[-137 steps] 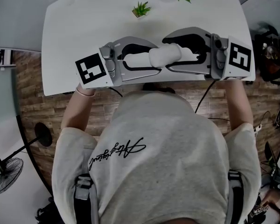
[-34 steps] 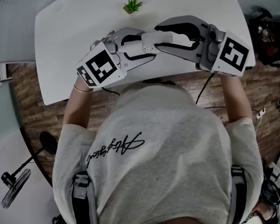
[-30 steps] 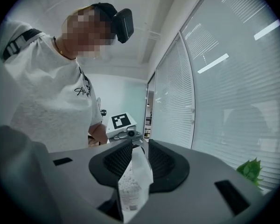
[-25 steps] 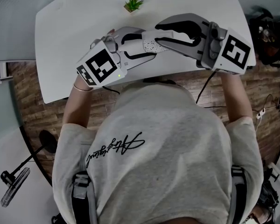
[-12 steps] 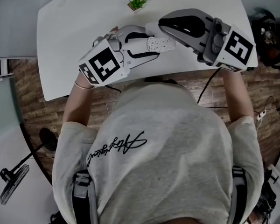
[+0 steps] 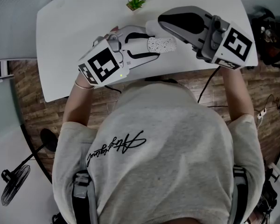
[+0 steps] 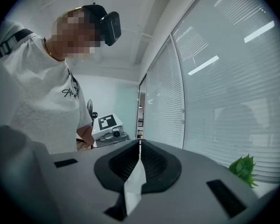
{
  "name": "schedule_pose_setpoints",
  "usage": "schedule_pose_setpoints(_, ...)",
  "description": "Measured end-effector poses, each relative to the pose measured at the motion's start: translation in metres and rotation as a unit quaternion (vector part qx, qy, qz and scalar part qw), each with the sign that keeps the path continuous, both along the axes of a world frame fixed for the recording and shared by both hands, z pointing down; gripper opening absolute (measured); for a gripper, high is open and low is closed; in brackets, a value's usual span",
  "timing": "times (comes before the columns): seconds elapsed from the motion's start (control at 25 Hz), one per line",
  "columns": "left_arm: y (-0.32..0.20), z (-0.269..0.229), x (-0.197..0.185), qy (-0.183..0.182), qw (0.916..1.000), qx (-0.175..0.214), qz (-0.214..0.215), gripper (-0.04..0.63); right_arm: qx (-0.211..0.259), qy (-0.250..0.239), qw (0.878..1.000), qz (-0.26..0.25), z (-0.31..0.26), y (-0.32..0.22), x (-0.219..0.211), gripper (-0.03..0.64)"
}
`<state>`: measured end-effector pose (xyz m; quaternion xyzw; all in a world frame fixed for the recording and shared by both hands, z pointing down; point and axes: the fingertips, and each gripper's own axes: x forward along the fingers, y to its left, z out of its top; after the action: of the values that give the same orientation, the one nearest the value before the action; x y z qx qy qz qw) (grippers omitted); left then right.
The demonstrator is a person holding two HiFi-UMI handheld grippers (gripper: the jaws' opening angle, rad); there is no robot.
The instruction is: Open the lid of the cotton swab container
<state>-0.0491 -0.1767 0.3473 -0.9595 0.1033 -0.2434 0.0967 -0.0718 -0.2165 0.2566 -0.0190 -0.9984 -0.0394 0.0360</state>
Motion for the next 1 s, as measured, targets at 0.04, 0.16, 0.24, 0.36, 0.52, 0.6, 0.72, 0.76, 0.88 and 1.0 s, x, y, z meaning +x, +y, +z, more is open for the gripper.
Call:
schedule_pose_setpoints(0.04,0.000,0.000,0.000,0.001,1.0000,0.000,0.000,0.195,-0.001,0.000,1.000,0.001,0.000,-0.001,0.000,0.014)
schedule_pose_setpoints(0.16,-0.001,-0.001,0.000,0.004,1.0000,0.001,0.001,0.195,-0.005,0.001,1.000,0.004,0.001,-0.004,0.000,0.015)
schedule_pose_setpoints(0.24,-0.001,-0.001,0.000,0.005,1.0000,0.002,0.000,0.195,-0.005,0.000,1.000,0.006,0.001,-0.005,0.000,0.015)
schedule_pose_setpoints(0.36,-0.002,-0.001,-0.001,0.008,1.0000,-0.001,-0.004,0.194,-0.002,0.001,1.000,0.008,0.001,-0.004,-0.001,0.015)
schedule_pose_setpoints(0.52,-0.003,0.003,0.000,0.007,0.9999,-0.009,-0.008,0.194,0.005,0.002,1.000,0.016,0.004,-0.006,-0.001,0.020)
schedule_pose_setpoints(0.6,-0.003,0.006,0.000,0.006,0.9998,-0.012,-0.011,0.194,0.004,-0.002,1.000,0.020,0.005,-0.007,-0.001,0.027)
schedule_pose_setpoints(0.72,-0.007,0.009,-0.002,0.005,0.9997,-0.015,-0.018,0.195,0.003,-0.010,0.999,0.030,0.004,-0.011,0.000,0.041)
schedule_pose_setpoints(0.76,-0.009,0.010,-0.003,0.008,0.9996,-0.016,-0.023,0.193,0.002,-0.014,0.999,0.036,0.003,-0.013,0.000,0.049)
schedule_pose_setpoints(0.88,-0.015,0.009,-0.008,0.020,0.9988,-0.017,-0.042,0.195,-0.002,-0.027,0.998,0.054,0.000,-0.020,0.003,0.099)
schedule_pose_setpoints(1.0,-0.023,0.006,-0.015,0.033,0.9972,-0.014,-0.066,0.195,-0.007,-0.038,0.996,0.075,-0.002,-0.026,0.008,0.129)
